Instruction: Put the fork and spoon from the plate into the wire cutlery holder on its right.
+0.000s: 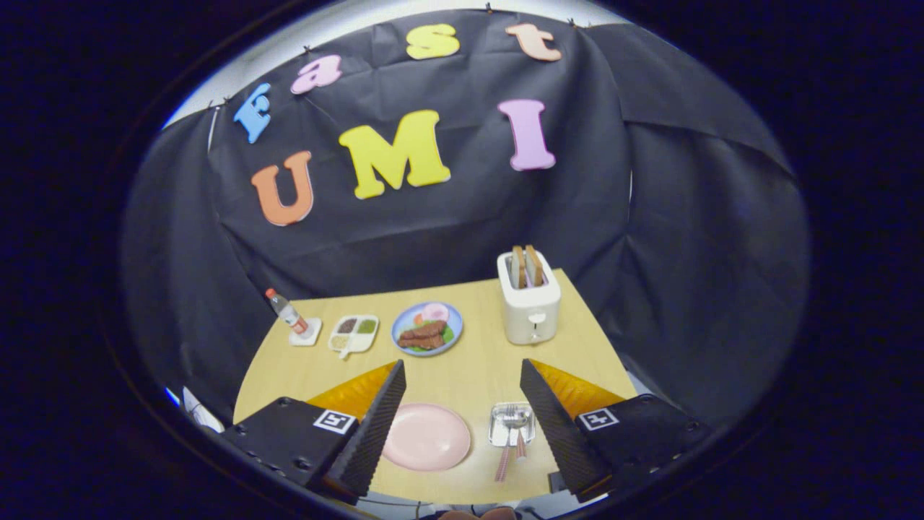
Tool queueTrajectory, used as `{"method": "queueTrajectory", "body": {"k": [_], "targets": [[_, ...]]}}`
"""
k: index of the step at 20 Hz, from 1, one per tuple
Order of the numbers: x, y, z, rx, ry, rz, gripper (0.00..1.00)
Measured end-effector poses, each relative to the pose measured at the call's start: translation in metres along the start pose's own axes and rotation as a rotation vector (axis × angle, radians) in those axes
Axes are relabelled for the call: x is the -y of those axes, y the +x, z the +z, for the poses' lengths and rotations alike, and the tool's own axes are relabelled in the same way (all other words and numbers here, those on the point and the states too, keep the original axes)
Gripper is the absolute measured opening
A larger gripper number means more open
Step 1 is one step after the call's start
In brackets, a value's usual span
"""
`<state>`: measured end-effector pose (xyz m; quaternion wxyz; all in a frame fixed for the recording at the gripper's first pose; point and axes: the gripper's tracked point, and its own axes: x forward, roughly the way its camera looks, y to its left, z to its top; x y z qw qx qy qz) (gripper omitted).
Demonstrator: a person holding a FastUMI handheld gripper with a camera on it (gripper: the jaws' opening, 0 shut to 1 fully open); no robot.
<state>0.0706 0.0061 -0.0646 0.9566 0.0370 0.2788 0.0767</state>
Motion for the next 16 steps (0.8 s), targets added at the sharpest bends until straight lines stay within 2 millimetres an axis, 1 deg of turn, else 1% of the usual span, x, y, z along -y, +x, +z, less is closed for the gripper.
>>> {"method": "queueTrajectory", "body": {"k": [2, 5, 8, 10, 11, 14, 16], "targets": [[-0.008, -0.012, 0.018, 0.114, -0.01, -0.013, 0.96], [-0.02, -0.032, 0.03, 0.26, -0.026, -0.026, 0.96], [-0.04, -0.061, 0.041, 0.357, -0.053, -0.026, 0.96], [-0.055, -0.067, 0.036, 0.387, -0.065, -0.024, 0.96], [-0.062, -0.065, 0.031, 0.385, -0.063, -0.022, 0.96], [-0.073, -0.067, 0.027, 0.376, -0.049, -0.015, 0.96], [-0.078, -0.066, 0.029, 0.377, -0.054, -0.01, 0.96]]}}
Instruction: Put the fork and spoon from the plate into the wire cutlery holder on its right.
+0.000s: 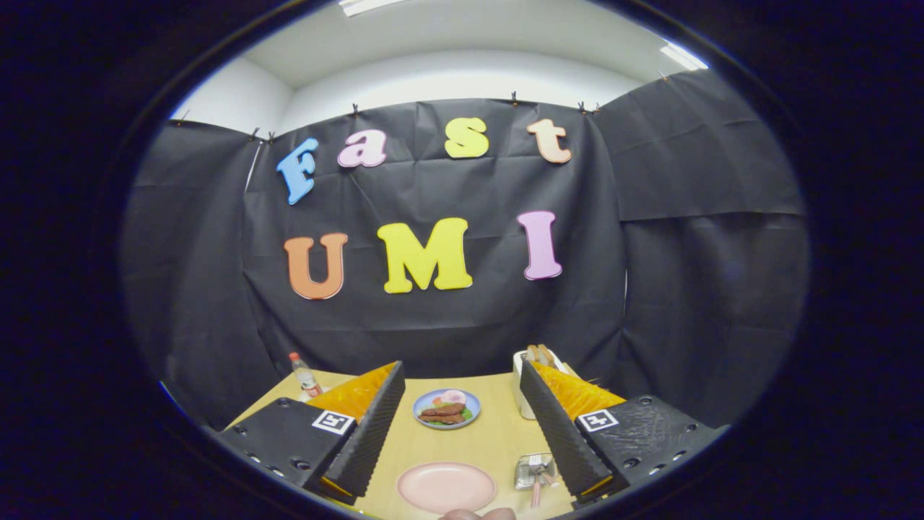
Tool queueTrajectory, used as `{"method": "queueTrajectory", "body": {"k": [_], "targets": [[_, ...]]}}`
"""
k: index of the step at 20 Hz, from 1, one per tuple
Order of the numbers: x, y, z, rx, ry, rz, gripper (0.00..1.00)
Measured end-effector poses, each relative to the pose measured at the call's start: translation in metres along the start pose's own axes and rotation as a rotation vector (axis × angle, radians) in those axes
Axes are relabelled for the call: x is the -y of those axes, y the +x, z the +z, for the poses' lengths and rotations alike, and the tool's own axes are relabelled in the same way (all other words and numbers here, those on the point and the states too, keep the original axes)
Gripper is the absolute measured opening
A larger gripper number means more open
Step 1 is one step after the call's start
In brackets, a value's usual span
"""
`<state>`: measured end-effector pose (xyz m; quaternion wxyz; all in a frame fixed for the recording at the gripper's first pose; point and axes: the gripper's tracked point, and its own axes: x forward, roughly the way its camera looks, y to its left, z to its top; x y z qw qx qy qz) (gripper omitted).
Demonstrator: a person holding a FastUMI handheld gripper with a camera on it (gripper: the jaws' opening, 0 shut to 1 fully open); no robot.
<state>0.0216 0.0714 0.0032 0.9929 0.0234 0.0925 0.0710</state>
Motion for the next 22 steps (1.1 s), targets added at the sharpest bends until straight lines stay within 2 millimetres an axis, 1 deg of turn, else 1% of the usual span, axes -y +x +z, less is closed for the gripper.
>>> {"method": "queueTrajectory", "body": {"k": [2, 4, 6, 8, 9, 10, 12, 22], "targets": [[-0.007, 0.0, -0.003, -0.007, -0.008, 0.015, 0.96], [-0.01, 0.005, -0.005, -0.007, -0.016, 0.017, 0.96], [-0.014, 0.001, -0.003, 0.01, -0.021, 0.019, 0.96], [-0.019, -0.01, 0.002, 0.027, -0.039, 0.024, 0.96], [-0.02, -0.012, 0.006, 0.038, -0.048, 0.022, 0.96], [-0.021, -0.014, 0.01, 0.05, -0.05, 0.017, 0.96], [-0.021, -0.019, 0.011, 0.06, -0.048, 0.016, 0.96], [-0.021, -0.016, 0.013, 0.063, -0.06, 0.024, 0.96]]}}
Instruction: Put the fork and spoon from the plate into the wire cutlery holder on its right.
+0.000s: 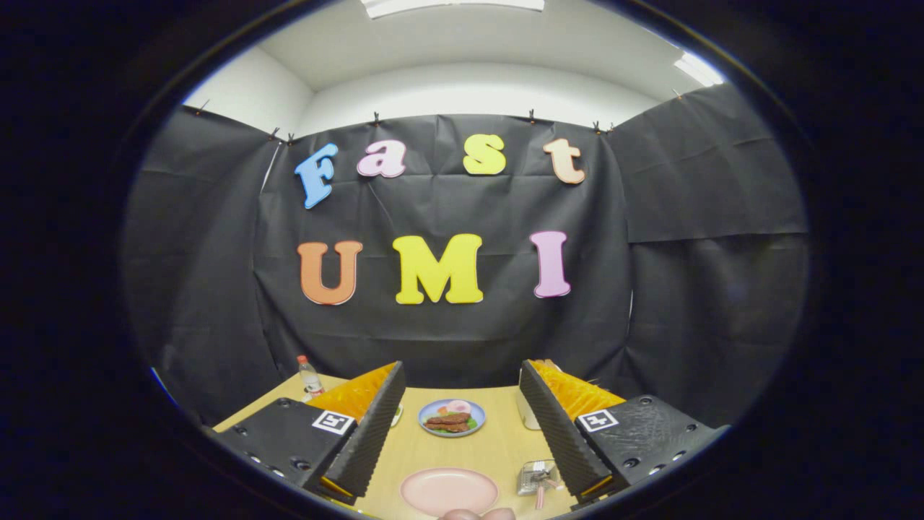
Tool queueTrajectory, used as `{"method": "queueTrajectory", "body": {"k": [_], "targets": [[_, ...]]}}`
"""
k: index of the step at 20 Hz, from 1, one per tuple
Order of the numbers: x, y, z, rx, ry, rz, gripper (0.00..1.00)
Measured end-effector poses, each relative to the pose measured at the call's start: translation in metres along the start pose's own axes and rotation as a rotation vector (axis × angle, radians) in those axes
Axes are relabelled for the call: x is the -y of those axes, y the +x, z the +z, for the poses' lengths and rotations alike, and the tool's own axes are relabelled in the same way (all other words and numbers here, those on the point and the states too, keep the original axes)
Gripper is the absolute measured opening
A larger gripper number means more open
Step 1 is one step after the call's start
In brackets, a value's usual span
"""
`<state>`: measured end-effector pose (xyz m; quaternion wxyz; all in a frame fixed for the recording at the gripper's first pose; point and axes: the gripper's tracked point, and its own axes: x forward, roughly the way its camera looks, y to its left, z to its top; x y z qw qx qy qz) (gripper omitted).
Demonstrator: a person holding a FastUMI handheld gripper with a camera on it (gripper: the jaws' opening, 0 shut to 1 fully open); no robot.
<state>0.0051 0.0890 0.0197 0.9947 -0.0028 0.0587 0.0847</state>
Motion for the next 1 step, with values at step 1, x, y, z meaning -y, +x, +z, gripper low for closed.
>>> {"method": "queueTrajectory", "body": {"k": [1], "targets": [[-0.0002, 0.0004, -0.0008, -0.001, -0.001, 0.003, 0.96]]}}
